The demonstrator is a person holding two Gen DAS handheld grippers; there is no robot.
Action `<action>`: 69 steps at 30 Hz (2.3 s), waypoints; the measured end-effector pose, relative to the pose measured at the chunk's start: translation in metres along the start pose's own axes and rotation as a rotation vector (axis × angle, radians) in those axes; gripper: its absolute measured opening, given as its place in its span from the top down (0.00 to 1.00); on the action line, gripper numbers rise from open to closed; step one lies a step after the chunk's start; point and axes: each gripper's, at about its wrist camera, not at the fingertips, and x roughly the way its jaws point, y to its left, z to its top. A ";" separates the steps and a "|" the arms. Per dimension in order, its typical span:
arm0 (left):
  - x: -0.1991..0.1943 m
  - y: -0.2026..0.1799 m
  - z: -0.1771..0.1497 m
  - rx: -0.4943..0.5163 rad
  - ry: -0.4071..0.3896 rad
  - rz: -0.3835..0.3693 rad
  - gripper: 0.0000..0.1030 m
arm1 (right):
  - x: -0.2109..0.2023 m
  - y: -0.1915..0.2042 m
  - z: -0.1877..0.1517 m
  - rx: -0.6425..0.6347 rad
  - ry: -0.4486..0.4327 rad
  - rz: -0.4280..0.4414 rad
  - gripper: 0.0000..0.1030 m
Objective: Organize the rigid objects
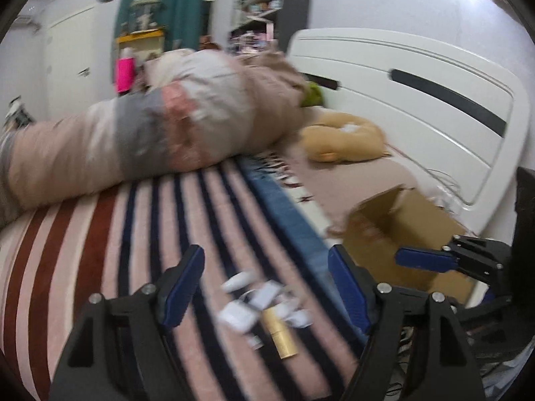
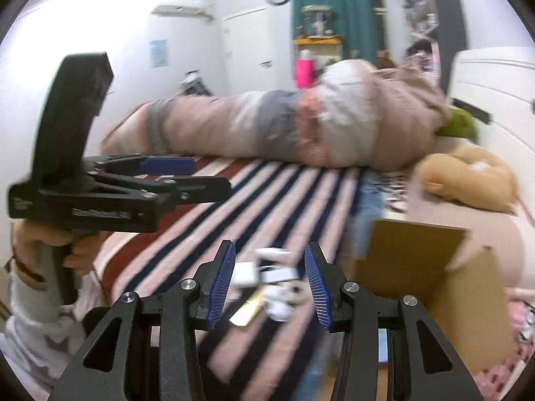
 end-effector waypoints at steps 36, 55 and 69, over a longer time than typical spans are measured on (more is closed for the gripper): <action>0.162 0.059 -0.116 -0.014 0.237 -0.221 0.49 | 0.161 0.003 -0.105 0.128 0.429 -0.096 0.86; 0.140 0.088 -0.137 -0.037 0.267 -0.166 0.43 | 0.181 0.007 -0.102 0.150 0.418 -0.145 0.86; 0.121 0.086 -0.138 -0.006 0.253 -0.102 0.47 | 0.165 0.022 -0.083 0.071 0.364 -0.157 0.87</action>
